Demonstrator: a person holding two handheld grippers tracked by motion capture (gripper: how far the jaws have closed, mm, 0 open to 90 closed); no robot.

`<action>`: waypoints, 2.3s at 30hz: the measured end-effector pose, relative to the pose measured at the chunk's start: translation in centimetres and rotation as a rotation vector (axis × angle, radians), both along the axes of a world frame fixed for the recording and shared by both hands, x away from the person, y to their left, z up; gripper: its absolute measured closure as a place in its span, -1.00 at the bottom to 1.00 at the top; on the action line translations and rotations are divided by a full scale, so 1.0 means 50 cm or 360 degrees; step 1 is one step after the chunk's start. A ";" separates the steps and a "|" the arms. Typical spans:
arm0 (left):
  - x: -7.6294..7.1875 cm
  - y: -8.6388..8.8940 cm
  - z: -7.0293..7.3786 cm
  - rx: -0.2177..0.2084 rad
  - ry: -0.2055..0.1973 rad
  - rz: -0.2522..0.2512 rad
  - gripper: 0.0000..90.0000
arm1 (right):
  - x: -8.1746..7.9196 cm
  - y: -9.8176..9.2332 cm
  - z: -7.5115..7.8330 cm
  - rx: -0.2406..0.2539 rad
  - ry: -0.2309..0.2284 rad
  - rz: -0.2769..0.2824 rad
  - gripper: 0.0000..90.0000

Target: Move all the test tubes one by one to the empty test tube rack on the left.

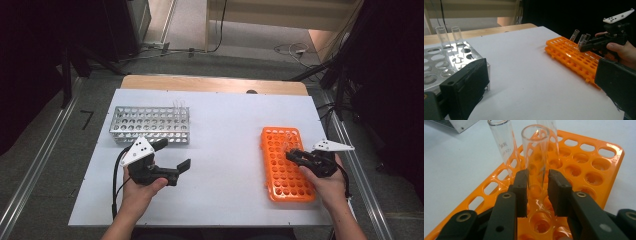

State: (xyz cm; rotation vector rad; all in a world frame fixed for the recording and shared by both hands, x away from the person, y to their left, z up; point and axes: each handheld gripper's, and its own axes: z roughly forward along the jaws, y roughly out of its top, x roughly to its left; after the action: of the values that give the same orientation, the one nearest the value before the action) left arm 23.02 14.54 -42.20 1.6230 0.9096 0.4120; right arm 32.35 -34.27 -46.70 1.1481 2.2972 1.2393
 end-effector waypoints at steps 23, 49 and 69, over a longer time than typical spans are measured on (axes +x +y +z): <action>0.003 -0.009 -0.008 0.0024 0.0021 -0.0022 -1.00 | 0.005 -0.004 0.008 0.0068 -0.0077 0.0055 0.65; -0.011 -0.032 0.009 0.0037 -0.0021 -0.0094 -1.00 | -0.099 0.072 0.113 0.0143 -0.0156 0.0264 0.65; -0.021 -0.074 0.015 0.0044 -0.0016 -0.0197 -1.00 | -0.138 0.215 0.095 0.0133 -0.0105 0.0573 0.65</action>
State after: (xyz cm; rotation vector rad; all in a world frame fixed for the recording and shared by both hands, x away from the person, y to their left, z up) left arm 21.97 10.85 -41.45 1.6914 0.7944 0.3479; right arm 25.47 -23.53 -41.96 0.7220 2.4963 1.4836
